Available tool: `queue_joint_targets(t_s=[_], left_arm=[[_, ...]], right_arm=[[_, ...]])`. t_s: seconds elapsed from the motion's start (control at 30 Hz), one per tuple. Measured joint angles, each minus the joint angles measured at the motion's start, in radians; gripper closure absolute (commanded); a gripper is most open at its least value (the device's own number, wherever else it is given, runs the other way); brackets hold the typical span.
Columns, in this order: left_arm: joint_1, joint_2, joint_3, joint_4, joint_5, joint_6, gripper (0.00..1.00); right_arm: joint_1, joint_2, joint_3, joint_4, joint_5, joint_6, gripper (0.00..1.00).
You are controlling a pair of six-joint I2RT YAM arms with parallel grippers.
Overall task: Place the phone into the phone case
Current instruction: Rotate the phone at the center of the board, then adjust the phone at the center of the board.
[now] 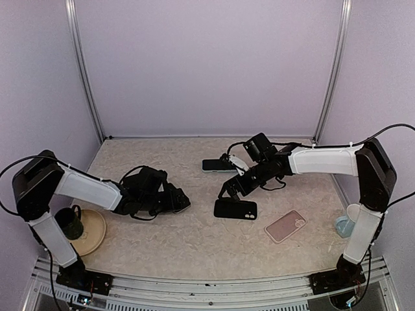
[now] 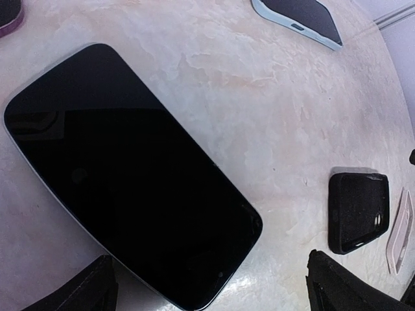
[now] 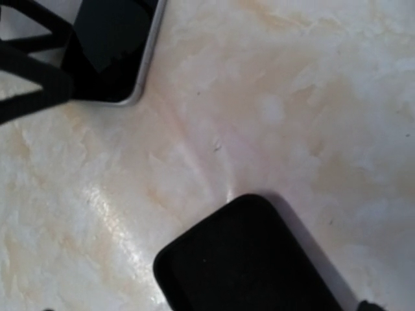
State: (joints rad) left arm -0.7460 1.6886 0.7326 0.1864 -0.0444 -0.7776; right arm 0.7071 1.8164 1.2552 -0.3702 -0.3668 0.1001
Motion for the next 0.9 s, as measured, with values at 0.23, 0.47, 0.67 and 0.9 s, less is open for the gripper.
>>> queue_joint_targets(t_s=[0.23, 0.47, 0.67, 0.9], left_arm=[[0.019, -0.013, 0.016, -0.04, 0.039, 0.024, 0.01], [0.115, -0.063, 0.085, -0.075, 0.065, 0.088, 0.01], [0.173, -0.049, 0.13, -0.062, 0.074, 0.145, 0.01], [0.19, 0.076, 0.161, -0.018, 0.092, 0.2, 0.01]], right_arm=[[0.0, -0.013, 0.0, 0.0, 0.021, 0.011, 0.0], [0.0, -0.013, -0.006, 0.004, 0.031, 0.021, 0.0], [0.0, -0.016, -0.026, 0.005, 0.031, 0.025, 0.0], [0.0, -0.04, -0.035, 0.006, 0.03, 0.026, 0.0]])
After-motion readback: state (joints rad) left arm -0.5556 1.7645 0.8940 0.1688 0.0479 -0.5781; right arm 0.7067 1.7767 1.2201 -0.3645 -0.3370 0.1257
